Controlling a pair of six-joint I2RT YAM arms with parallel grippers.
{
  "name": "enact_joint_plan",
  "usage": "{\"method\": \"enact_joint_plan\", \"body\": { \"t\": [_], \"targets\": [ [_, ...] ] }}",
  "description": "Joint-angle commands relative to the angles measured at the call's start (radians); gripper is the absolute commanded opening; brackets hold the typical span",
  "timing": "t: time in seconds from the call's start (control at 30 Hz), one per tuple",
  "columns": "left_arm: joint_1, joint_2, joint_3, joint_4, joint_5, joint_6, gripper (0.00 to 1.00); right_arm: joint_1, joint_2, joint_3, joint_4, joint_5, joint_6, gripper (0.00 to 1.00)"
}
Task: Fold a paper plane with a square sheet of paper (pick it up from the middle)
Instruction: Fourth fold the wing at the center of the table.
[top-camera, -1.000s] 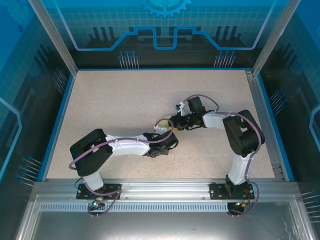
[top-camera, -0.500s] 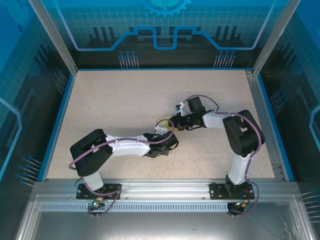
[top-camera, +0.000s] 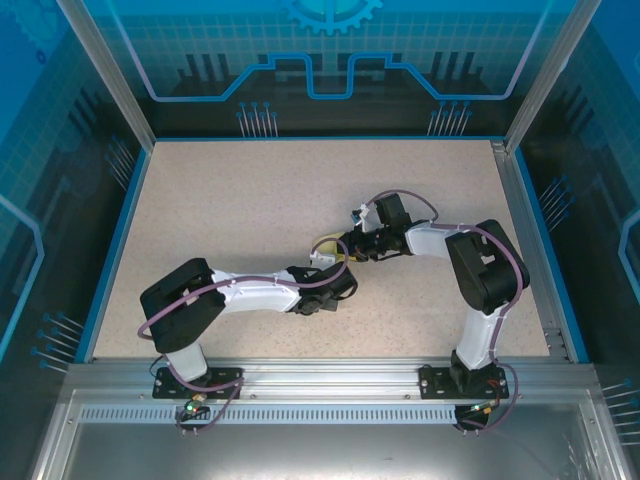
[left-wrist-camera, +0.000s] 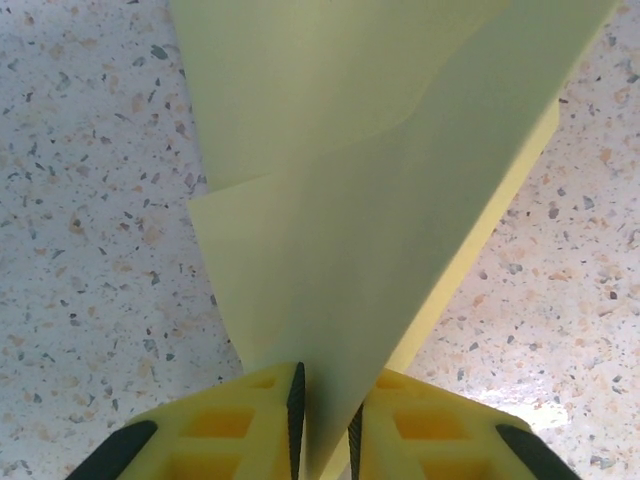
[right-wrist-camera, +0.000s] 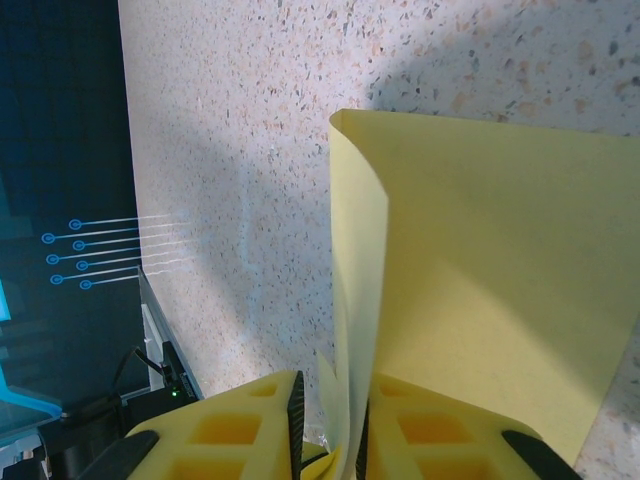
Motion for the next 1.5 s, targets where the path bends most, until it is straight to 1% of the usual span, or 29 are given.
{"method": "enact_joint_plan", "body": {
  "t": [0.0,0.1,0.17,0.23,0.37,0.47,0.57,0.6,0.63,0.7,0.77,0.8,0.87,1.17,1.23,1.33,1.43,1.47],
  "targets": [
    [-0.007,0.004,0.011,0.024,0.009,0.018,0.19,0.002,-0.025,0.024,-0.037,-0.001,-0.017,0.23],
    [-0.004,0.004,0.006,0.034,0.022,0.019,0.16,-0.002,-0.046,0.017,-0.05,0.024,-0.022,0.27],
    [0.006,-0.001,-0.005,0.056,0.045,0.021,0.14,-0.01,-0.071,0.008,-0.066,0.04,-0.03,0.33],
    [0.016,-0.006,-0.017,0.077,0.064,0.03,0.11,-0.028,-0.102,-0.006,-0.079,0.052,-0.036,0.37],
    [0.033,-0.025,-0.045,0.127,0.107,0.069,0.09,-0.07,-0.19,-0.046,-0.109,0.081,-0.06,0.46],
    [0.045,-0.035,-0.067,0.158,0.144,0.097,0.1,-0.087,-0.241,-0.06,-0.151,0.092,-0.095,0.5],
    [0.061,-0.04,-0.089,0.185,0.184,0.119,0.09,-0.089,-0.269,-0.074,-0.178,0.102,-0.121,0.51],
    [0.062,-0.044,-0.092,0.182,0.183,0.123,0.09,-0.089,-0.27,-0.078,-0.183,0.104,-0.124,0.51],
    [0.065,-0.048,-0.096,0.183,0.184,0.134,0.09,-0.089,-0.267,-0.085,-0.185,0.105,-0.127,0.49],
    [0.068,-0.058,-0.098,0.17,0.186,0.152,0.09,-0.088,-0.249,-0.092,-0.171,0.087,-0.123,0.4],
    [0.073,-0.071,-0.105,0.161,0.186,0.167,0.08,-0.083,-0.221,-0.092,-0.139,0.073,-0.103,0.28],
    [0.076,-0.074,-0.107,0.156,0.188,0.174,0.08,-0.079,-0.207,-0.092,-0.13,0.067,-0.098,0.24],
    [0.081,-0.082,-0.112,0.14,0.193,0.189,0.07,-0.065,-0.179,-0.092,-0.115,0.066,-0.089,0.21],
    [0.081,-0.143,-0.147,0.086,0.208,0.265,0.07,0.005,-0.074,-0.083,-0.063,0.043,-0.06,0.16],
    [0.081,-0.152,-0.15,0.079,0.216,0.278,0.07,0.026,-0.045,-0.061,-0.085,0.047,-0.061,0.15],
    [0.082,-0.171,-0.164,0.064,0.218,0.298,0.07,0.045,-0.033,-0.073,-0.076,0.086,-0.042,0.14],
    [0.087,-0.193,-0.187,0.079,0.218,0.301,0.08,0.046,-0.042,-0.105,-0.021,0.077,-0.007,0.15],
    [0.09,-0.198,-0.193,0.087,0.225,0.297,0.1,0.046,-0.051,-0.125,-0.013,0.073,-0.003,0.17]
  ]
}}
